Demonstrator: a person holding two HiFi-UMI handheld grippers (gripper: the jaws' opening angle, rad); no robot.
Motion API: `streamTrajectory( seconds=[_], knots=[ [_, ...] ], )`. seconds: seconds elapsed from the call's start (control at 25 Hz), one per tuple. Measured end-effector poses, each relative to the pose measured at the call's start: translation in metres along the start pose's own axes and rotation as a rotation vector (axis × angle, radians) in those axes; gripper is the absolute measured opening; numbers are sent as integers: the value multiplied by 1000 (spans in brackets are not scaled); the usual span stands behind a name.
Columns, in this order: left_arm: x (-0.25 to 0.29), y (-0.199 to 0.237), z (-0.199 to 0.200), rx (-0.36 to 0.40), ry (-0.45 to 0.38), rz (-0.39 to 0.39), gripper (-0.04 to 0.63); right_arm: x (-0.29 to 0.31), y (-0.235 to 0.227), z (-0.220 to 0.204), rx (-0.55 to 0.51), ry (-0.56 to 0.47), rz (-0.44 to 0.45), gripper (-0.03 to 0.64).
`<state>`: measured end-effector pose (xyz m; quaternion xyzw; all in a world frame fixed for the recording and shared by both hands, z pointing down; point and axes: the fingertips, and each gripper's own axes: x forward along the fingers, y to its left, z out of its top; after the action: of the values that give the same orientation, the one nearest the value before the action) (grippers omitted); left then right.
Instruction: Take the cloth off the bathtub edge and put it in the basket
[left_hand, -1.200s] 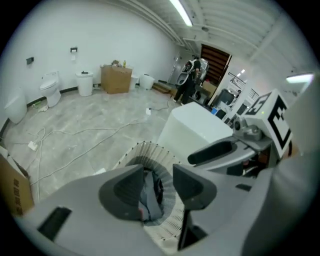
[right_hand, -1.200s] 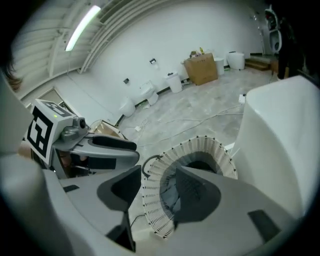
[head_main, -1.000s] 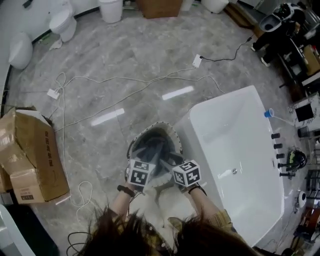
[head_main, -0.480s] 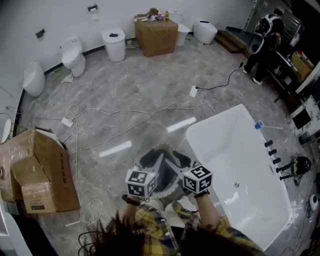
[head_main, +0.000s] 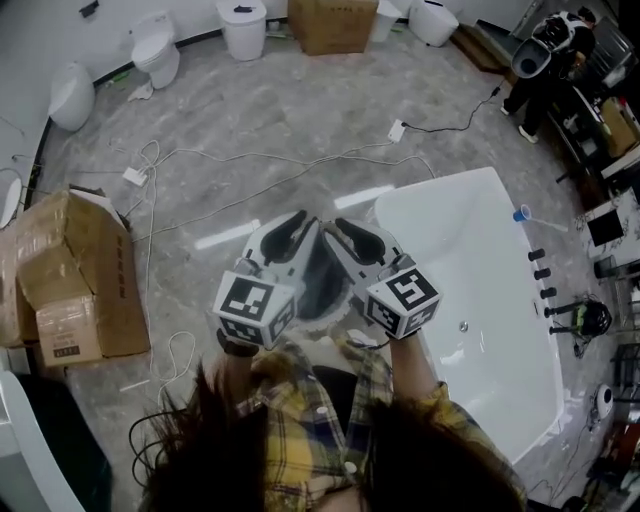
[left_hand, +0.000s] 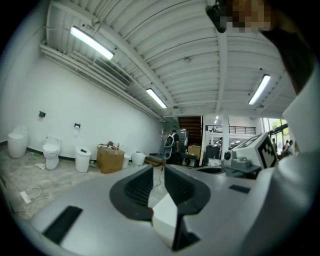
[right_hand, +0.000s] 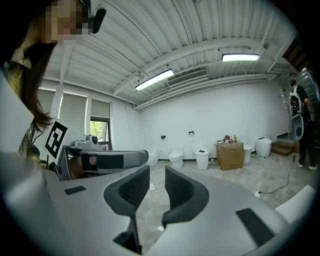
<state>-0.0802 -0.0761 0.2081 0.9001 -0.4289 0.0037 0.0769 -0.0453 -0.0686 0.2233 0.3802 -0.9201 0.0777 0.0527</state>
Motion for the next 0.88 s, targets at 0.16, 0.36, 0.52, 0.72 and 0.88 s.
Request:
streamTrajectory(
  seconds=[0.16, 0.36, 0.52, 0.72, 0.88],
  knots=[
    [-10, 0, 10, 29, -9, 13, 54, -3, 12, 21, -54, -50, 6, 50],
    [-18, -2, 22, 60, -45, 57, 34, -6, 22, 30, -58, -77, 47, 32],
    [-21, -5, 30, 41, -66, 52, 21, -5, 21, 25, -60, -57, 41, 20],
    [-24, -11, 31, 24, -58, 7, 18, -6, 20, 23, -70, -50, 49, 15],
    [-24, -13, 31, 21, -56, 3, 17, -8, 16, 22, -65, -28, 37, 15]
  ],
)
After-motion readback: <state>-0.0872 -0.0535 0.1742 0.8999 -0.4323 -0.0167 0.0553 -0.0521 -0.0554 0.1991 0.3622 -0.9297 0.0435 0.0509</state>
